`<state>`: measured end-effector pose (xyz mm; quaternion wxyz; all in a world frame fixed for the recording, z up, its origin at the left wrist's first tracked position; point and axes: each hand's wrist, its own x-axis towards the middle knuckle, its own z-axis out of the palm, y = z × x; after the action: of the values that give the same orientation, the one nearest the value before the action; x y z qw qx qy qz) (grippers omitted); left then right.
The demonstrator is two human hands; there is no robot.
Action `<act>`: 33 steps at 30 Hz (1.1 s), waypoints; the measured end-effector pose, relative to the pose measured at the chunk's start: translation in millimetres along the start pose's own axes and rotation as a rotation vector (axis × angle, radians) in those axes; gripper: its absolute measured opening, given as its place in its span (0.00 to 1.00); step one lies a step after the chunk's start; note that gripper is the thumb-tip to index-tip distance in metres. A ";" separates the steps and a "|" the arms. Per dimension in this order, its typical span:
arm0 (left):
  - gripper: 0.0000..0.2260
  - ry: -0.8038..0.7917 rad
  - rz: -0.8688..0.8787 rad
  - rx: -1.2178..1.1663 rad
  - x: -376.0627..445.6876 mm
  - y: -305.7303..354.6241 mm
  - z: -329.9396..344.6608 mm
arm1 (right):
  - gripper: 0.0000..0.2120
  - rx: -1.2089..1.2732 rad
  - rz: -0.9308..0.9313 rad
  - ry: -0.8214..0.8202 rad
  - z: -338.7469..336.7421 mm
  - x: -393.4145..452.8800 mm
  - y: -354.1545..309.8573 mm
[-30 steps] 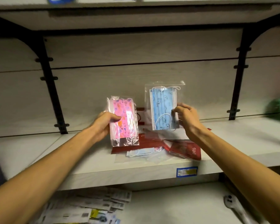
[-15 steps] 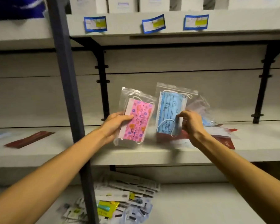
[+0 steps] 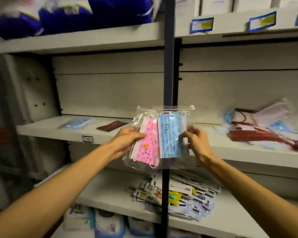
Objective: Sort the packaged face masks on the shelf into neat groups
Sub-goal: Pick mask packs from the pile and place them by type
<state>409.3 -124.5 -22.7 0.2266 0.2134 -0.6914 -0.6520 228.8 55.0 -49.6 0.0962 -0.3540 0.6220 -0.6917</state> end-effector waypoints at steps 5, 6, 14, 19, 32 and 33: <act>0.15 0.116 -0.051 -0.048 -6.4 -10.5 -68.7 | 0.03 -0.012 0.065 -0.124 77.9 4.0 13.0; 0.15 0.131 -0.058 -0.064 -4.7 -12.1 -81.1 | 0.04 -0.022 0.064 -0.135 91.0 7.0 15.8; 0.11 0.290 -0.031 -0.081 36.7 -22.7 -164.6 | 0.12 -0.088 0.027 -0.132 175.2 66.3 35.8; 0.06 0.416 -0.084 -0.023 85.2 -14.3 -215.8 | 0.12 -0.118 0.045 -0.052 213.3 122.0 42.2; 0.11 0.562 -0.076 0.006 189.3 -10.7 -284.6 | 0.05 -0.115 0.196 0.056 253.8 208.2 75.0; 0.11 0.546 -0.070 0.000 197.1 -11.1 -286.2 | 0.06 -0.096 0.213 0.071 254.9 212.6 74.3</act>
<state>419.7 -471.9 -13.4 0.3818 0.4051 -0.5967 -0.5779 206.0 -284.3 -46.2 0.1299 -0.2655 0.6914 -0.6593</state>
